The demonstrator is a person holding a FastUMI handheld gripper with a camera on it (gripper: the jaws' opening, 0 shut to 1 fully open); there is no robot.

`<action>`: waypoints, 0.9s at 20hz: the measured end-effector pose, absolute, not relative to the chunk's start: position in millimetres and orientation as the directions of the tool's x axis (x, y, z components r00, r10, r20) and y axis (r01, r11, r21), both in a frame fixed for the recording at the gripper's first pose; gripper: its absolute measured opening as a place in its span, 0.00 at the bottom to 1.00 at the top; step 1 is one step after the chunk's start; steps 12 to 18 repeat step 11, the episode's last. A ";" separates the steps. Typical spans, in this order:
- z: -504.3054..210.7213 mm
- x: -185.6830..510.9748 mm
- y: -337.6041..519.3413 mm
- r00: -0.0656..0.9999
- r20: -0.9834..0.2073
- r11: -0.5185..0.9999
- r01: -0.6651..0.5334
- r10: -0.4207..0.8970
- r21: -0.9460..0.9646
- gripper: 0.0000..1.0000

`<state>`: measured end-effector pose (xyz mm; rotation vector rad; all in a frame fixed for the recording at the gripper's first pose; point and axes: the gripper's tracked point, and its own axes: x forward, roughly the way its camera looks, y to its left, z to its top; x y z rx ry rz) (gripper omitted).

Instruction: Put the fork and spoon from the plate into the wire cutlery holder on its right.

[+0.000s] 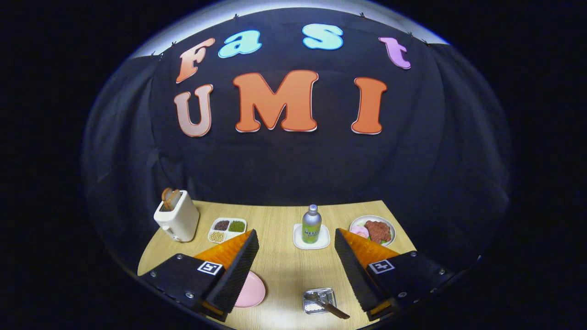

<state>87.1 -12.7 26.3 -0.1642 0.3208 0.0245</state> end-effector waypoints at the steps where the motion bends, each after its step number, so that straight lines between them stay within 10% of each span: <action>1: 33.4 84.0 -13.0 0.960 -0.280 0.986 -0.031 -0.017 -0.165 1.00; 18: 42.7 59.7 0.5 0.976 -0.217 0.987 -0.020 -0.016 -0.159 0.99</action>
